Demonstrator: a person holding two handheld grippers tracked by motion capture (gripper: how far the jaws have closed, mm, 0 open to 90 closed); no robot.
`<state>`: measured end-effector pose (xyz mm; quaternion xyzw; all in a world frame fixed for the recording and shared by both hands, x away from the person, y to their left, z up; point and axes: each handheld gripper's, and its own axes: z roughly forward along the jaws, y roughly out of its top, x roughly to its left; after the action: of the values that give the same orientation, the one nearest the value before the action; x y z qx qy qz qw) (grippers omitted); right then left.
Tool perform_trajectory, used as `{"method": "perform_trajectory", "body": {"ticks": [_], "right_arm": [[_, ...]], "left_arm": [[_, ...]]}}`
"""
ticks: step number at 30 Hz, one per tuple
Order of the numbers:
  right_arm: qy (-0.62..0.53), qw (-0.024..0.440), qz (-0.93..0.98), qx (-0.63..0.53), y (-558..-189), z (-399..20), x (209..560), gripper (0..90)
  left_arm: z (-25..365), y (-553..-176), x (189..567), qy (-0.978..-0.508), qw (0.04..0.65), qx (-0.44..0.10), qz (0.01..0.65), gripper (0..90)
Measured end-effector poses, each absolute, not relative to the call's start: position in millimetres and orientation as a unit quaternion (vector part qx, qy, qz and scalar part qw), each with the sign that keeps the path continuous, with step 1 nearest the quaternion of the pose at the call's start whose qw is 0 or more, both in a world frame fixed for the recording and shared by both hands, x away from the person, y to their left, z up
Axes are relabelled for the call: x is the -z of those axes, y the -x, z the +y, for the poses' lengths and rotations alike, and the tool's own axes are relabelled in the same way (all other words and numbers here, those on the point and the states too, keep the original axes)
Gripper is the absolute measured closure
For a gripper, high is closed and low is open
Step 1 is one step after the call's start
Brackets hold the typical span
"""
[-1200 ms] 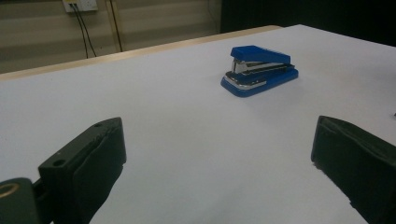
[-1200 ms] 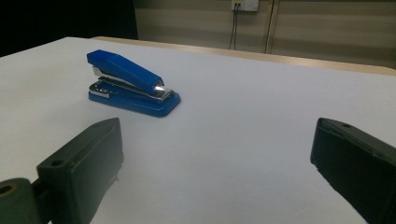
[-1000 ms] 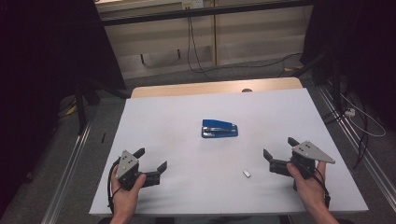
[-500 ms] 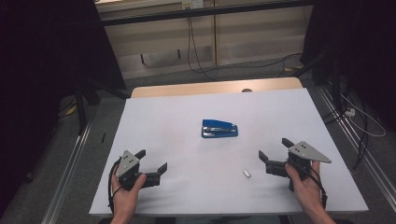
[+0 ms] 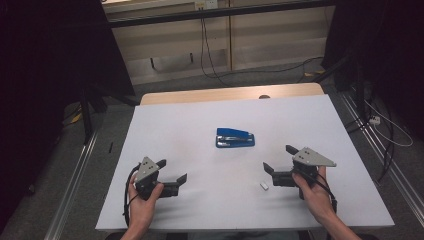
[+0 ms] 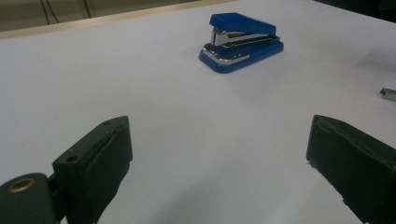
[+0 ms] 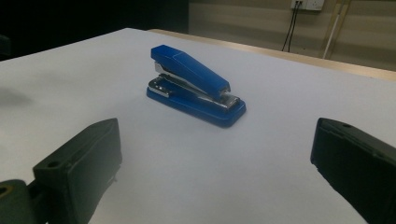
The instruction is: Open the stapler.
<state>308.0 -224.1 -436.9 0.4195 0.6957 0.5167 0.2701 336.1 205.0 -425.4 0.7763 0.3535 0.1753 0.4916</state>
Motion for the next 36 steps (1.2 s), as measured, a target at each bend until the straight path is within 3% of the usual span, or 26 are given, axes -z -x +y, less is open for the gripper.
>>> {"method": "perform_trajectory", "body": {"ticks": [3,18,36], "right_arm": [[-0.418,0.270,0.695,-0.518,-315,-222,435,1.7],[-0.429,0.256,0.689,-0.524,-352,-208,436,2.1],[-0.402,0.229,0.701,-0.543,-373,-168,432,15.7]], "left_arm": [[201,-343,426,-0.779,0.493,-0.155,0.355,7.7],[171,-388,415,-0.766,0.525,-0.176,0.326,5.3],[127,-410,409,-0.783,0.529,-0.161,0.285,4.5]]}}
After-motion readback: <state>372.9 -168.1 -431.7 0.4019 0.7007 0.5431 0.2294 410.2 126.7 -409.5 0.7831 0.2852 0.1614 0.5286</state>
